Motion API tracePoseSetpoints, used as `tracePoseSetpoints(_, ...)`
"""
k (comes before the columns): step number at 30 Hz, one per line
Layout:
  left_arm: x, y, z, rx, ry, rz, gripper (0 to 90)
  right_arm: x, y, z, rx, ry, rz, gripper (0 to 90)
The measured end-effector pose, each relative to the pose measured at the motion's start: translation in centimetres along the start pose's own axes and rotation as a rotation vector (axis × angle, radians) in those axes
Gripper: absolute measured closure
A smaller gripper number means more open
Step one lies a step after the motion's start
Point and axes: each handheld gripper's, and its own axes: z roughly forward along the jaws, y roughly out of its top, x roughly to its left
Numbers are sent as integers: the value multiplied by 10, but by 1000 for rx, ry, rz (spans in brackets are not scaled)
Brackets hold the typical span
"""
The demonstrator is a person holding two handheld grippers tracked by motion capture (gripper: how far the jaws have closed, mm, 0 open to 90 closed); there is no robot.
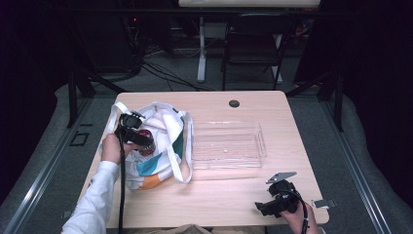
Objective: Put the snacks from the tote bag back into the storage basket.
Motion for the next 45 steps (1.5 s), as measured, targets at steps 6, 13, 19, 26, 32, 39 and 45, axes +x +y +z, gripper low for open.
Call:
tracePoseSetpoints(6,-1,1,-3,3,-4,3,259,0,0,0,-1,0,3,72)
tracePoseSetpoints(13,-6,3,-8,0,-10,11,260,0,0,0,0,-1,1,72)
tracePoseSetpoints(19,-7,5,-17,-17,-10,15,260,0,0,0,5,-2,-3,72)
tracePoseSetpoints(26,-6,7,-26,-24,0,13,260,-1,0,1,-4,2,-2,72)
tracePoseSetpoints(32,-6,12,-32,-30,-1,12,260,-2,0,1,-1,1,-5,72)
tracePoseSetpoints(39,-7,19,-44,-36,8,22,260,-2,0,1,-3,-1,0,73)
tracePoseSetpoints(45,-9,27,-55,-38,15,39,260,-2,0,1,-3,-2,2,73)
